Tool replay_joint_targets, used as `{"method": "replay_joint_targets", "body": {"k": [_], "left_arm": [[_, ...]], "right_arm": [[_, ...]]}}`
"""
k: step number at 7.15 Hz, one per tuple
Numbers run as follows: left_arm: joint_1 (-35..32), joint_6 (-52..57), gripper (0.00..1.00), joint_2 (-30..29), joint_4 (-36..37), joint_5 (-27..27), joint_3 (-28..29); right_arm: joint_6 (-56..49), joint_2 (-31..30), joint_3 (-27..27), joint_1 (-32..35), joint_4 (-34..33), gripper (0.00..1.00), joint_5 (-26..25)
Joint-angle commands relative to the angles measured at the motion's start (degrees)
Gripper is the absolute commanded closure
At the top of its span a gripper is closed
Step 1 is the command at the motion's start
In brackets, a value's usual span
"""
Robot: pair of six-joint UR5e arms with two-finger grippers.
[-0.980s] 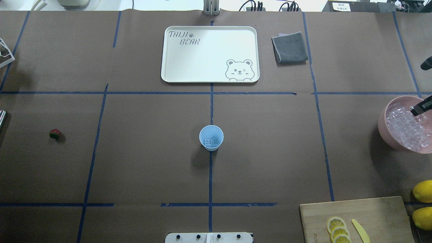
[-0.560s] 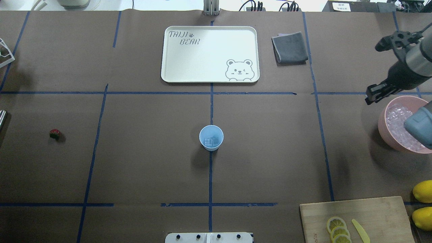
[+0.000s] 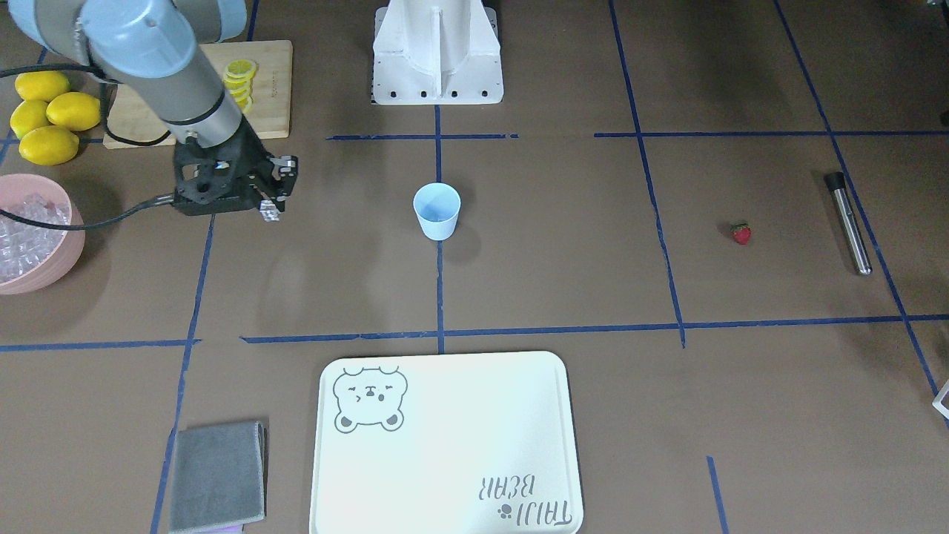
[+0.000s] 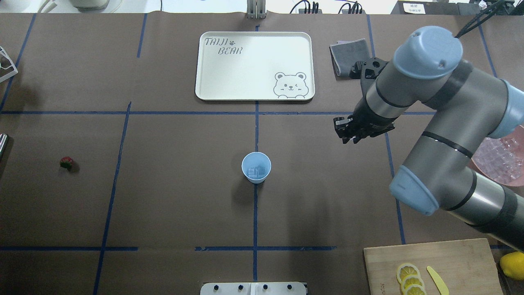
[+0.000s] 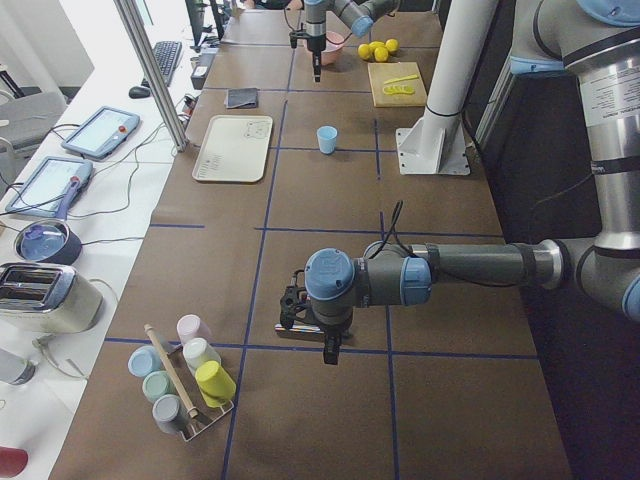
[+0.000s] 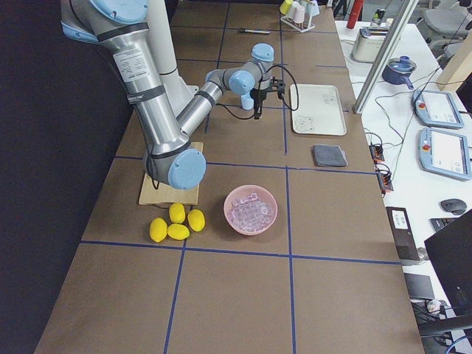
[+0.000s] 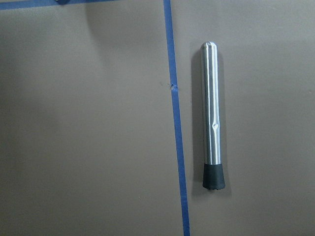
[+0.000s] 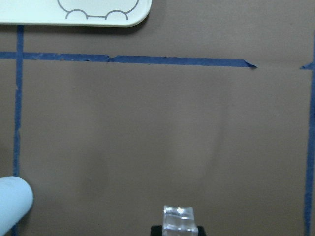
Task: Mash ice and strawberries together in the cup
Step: 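Carry the ice cube with the right gripper over the light-blue cup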
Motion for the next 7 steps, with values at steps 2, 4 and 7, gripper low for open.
{"method": "replay_joint_targets", "body": {"k": [2, 4, 7], "left_arm": [[0.0, 0.0, 0.00, 0.0, 0.0, 0.0, 0.0], [0.0, 0.0, 0.00, 0.0, 0.0, 0.0, 0.2], [0.0, 0.0, 0.00, 0.0, 0.0, 0.0, 0.3]], "right_arm": [[17.2, 11.2, -6.0, -9.9, 0.0, 1.00, -9.7], [22.6, 16.1, -10.7, -15.0, 0.1, 1.00, -15.3], [23.1, 17.0, -11.8, -15.7, 0.6, 1.00, -16.0]]}}
